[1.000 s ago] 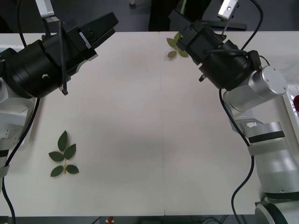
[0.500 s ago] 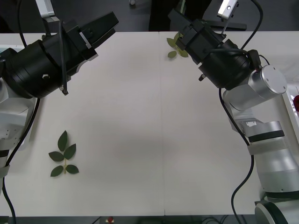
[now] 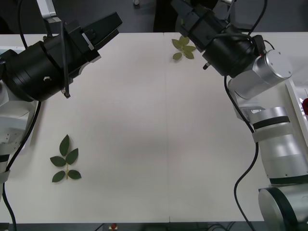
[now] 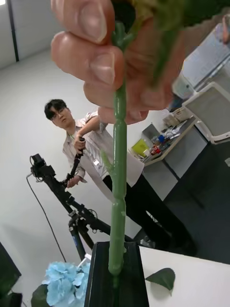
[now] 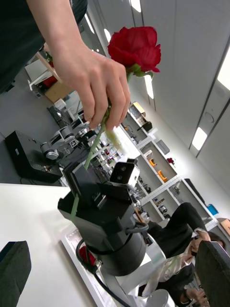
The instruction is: Place the red flowers into the right box and the blue flowers into the left box. If a person shows an open palm, hand one flower to the person first, then continue sorting.
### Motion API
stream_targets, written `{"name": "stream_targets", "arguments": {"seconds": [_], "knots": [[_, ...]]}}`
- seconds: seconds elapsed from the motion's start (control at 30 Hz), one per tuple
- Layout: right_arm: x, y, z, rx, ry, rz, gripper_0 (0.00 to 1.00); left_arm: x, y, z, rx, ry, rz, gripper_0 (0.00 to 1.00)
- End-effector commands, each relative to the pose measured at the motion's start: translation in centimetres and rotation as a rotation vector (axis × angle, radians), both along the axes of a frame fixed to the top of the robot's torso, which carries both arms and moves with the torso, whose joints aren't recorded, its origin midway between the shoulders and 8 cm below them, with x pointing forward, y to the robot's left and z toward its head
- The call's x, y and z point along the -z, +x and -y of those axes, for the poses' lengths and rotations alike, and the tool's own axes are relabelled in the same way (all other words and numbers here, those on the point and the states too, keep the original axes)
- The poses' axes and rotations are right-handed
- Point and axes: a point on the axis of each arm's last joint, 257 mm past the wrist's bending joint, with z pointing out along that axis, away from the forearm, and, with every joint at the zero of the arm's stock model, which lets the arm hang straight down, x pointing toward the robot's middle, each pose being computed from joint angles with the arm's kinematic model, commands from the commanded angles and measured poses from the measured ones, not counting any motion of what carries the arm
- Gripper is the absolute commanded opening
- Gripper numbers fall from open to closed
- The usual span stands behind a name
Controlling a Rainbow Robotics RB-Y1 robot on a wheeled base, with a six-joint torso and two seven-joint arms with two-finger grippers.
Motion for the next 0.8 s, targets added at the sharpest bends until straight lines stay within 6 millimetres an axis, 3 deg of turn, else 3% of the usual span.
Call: {"name": "stream_targets", "arguments": {"seconds": [0.03, 0.8], "knots": [[-3.9, -0.1, -0.8, 0.027, -0.035, 0.104, 0.00, -1.4, -1.7, 1.2, 0.029, -0.002, 0.063, 1.00], [-5.1, 2.2, -1.2, 0.167, -0.227, 0.202, 0.00, -1.1, -1.8, 1.3, 0.027, 0.001, 0.064, 1.00]]}}
